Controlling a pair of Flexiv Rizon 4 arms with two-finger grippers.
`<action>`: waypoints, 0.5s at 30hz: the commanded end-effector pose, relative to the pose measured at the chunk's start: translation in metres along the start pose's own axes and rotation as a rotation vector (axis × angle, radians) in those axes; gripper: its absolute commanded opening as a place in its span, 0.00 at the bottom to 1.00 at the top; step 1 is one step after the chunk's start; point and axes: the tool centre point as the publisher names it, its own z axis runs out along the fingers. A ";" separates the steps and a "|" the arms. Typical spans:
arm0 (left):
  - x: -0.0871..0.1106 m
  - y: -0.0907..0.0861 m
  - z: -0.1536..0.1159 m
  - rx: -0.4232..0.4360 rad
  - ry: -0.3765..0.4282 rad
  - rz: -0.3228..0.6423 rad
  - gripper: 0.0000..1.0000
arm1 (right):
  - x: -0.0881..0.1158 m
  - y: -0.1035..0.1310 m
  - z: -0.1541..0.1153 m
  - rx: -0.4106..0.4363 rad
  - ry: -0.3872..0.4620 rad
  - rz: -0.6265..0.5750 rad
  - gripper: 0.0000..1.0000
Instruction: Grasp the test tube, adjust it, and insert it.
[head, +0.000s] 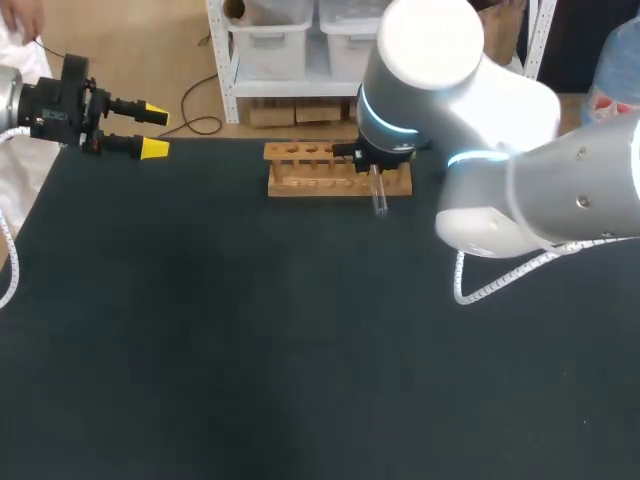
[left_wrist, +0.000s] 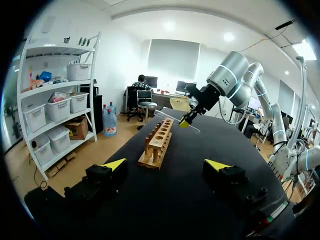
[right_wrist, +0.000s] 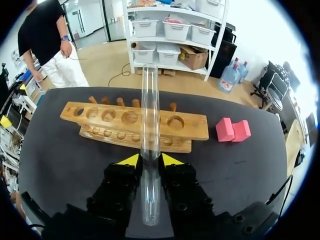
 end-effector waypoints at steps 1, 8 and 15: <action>0.001 -0.001 0.000 -0.001 -0.003 0.003 1.00 | -0.003 0.000 0.004 0.003 0.008 0.003 0.00; 0.001 -0.001 0.000 -0.001 -0.003 0.003 1.00 | -0.003 -0.002 0.008 0.005 0.021 0.011 0.00; 0.001 -0.001 0.000 -0.001 -0.003 0.003 1.00 | -0.002 -0.004 0.011 0.005 0.034 0.023 0.00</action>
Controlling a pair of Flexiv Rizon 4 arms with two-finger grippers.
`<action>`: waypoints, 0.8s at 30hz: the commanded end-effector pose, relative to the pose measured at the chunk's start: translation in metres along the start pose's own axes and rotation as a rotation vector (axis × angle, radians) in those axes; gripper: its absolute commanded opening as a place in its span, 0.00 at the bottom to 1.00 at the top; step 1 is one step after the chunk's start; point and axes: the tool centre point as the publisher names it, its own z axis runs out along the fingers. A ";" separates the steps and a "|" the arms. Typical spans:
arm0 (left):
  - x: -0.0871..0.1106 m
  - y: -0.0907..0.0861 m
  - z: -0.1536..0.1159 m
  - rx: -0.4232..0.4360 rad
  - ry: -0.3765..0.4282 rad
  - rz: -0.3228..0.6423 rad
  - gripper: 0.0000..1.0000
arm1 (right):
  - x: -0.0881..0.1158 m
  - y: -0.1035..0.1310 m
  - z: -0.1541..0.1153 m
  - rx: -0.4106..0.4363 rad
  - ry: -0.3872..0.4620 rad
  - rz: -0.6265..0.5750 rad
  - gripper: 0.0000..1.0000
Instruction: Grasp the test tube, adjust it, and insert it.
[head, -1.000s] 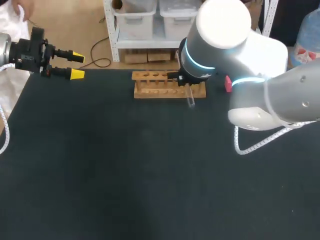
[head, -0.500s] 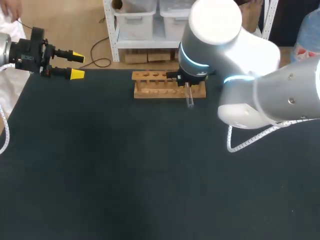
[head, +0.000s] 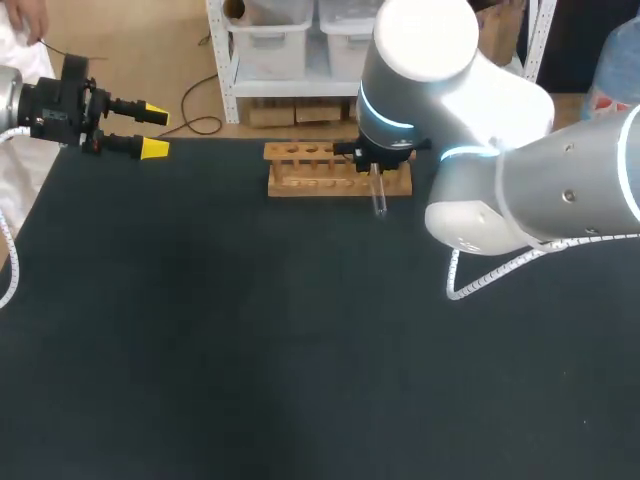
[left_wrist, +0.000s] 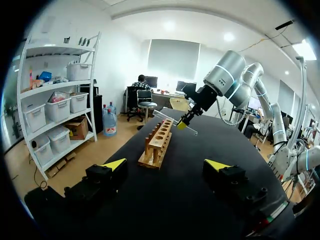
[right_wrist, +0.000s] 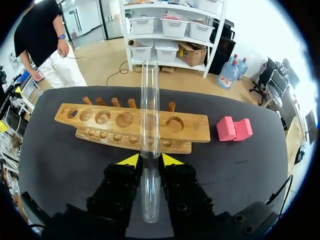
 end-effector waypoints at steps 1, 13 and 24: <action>0.001 -0.001 0.000 -0.001 -0.003 0.003 1.00 | -0.001 -0.001 0.002 -0.002 0.009 0.005 0.00; 0.001 -0.001 0.000 -0.001 -0.003 0.003 1.00 | 0.002 0.000 0.010 -0.017 0.041 0.010 0.00; 0.001 -0.001 0.000 -0.001 -0.003 0.003 1.00 | 0.005 0.001 0.011 -0.021 0.052 0.005 0.00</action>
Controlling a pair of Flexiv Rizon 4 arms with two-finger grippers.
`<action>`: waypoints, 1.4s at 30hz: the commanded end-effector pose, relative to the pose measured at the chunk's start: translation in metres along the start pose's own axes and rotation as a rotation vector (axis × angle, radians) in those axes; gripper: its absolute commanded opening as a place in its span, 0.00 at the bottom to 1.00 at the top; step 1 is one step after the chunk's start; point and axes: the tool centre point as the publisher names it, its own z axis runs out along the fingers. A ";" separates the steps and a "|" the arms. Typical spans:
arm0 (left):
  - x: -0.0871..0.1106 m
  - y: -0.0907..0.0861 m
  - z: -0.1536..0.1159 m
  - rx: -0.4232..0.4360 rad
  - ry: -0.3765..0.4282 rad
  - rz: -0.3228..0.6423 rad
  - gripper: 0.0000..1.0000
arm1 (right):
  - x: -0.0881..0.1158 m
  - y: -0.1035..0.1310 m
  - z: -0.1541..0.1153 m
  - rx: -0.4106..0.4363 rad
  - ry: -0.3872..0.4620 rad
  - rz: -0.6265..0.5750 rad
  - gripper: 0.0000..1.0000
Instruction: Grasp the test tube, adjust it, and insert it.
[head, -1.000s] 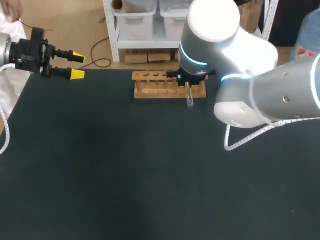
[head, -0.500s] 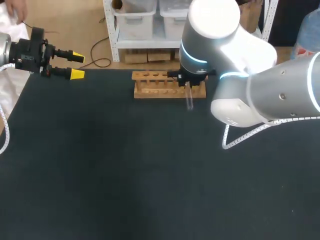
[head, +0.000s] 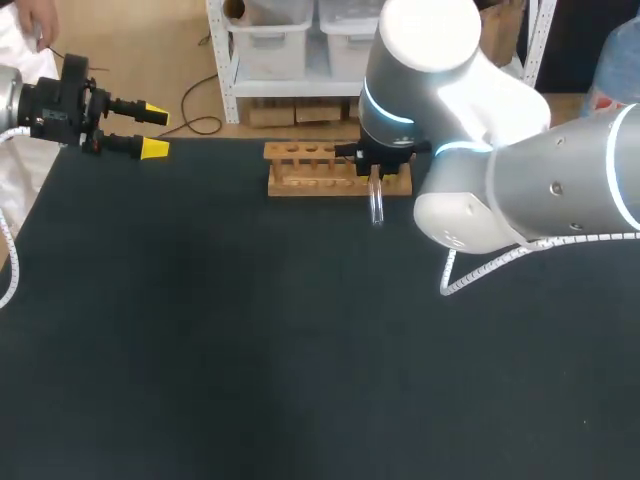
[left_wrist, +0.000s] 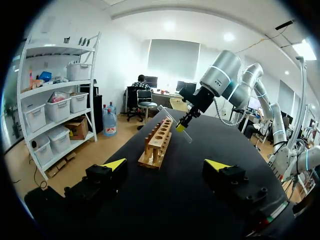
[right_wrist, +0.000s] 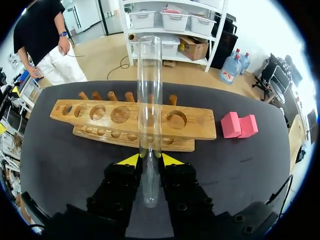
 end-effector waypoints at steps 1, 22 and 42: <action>0.001 -0.001 0.000 -0.001 -0.003 0.003 1.00 | 0.001 0.000 0.000 -0.001 0.002 0.000 0.00; 0.001 -0.001 0.000 -0.001 -0.003 0.003 1.00 | 0.005 -0.018 -0.075 0.019 -0.123 0.076 0.00; 0.001 -0.001 0.000 -0.001 -0.003 0.003 1.00 | 0.018 -0.025 -0.124 0.002 -0.187 0.087 0.00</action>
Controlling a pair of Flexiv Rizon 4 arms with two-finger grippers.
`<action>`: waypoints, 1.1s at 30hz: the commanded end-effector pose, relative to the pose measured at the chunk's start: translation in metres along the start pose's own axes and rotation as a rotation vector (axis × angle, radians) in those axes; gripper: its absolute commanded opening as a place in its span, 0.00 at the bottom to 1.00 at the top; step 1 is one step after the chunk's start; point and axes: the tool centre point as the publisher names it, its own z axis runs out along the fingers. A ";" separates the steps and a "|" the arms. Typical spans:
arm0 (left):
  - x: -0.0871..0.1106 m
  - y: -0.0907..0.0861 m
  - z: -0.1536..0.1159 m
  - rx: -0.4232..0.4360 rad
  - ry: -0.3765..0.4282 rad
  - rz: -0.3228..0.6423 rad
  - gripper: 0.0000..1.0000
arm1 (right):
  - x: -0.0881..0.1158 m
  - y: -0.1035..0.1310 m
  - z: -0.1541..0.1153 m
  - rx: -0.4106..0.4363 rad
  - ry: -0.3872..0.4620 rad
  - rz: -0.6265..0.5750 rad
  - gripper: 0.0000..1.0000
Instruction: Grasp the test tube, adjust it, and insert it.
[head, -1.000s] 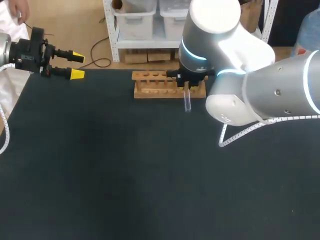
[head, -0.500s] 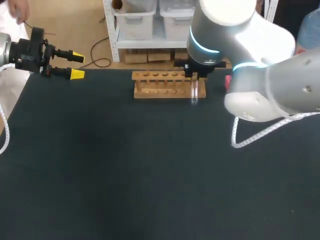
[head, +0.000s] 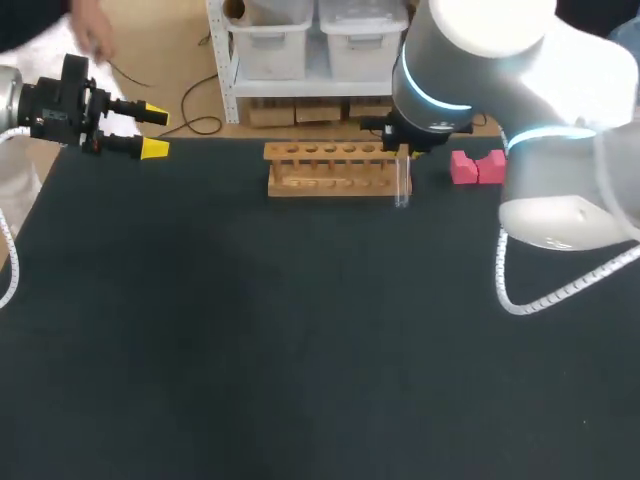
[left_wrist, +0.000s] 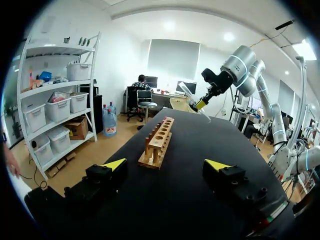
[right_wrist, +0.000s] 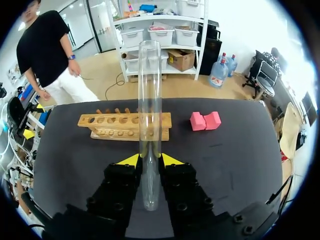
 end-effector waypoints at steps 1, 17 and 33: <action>0.001 -0.001 0.000 -0.001 -0.003 0.003 1.00 | 0.005 -0.004 -0.007 -0.011 -0.058 -0.005 0.00; 0.001 -0.001 0.000 -0.001 -0.003 0.003 1.00 | 0.005 -0.005 -0.007 -0.020 -0.065 -0.005 0.00; 0.001 -0.001 0.000 -0.001 -0.003 0.003 1.00 | 0.005 -0.005 -0.007 -0.020 -0.065 -0.005 0.00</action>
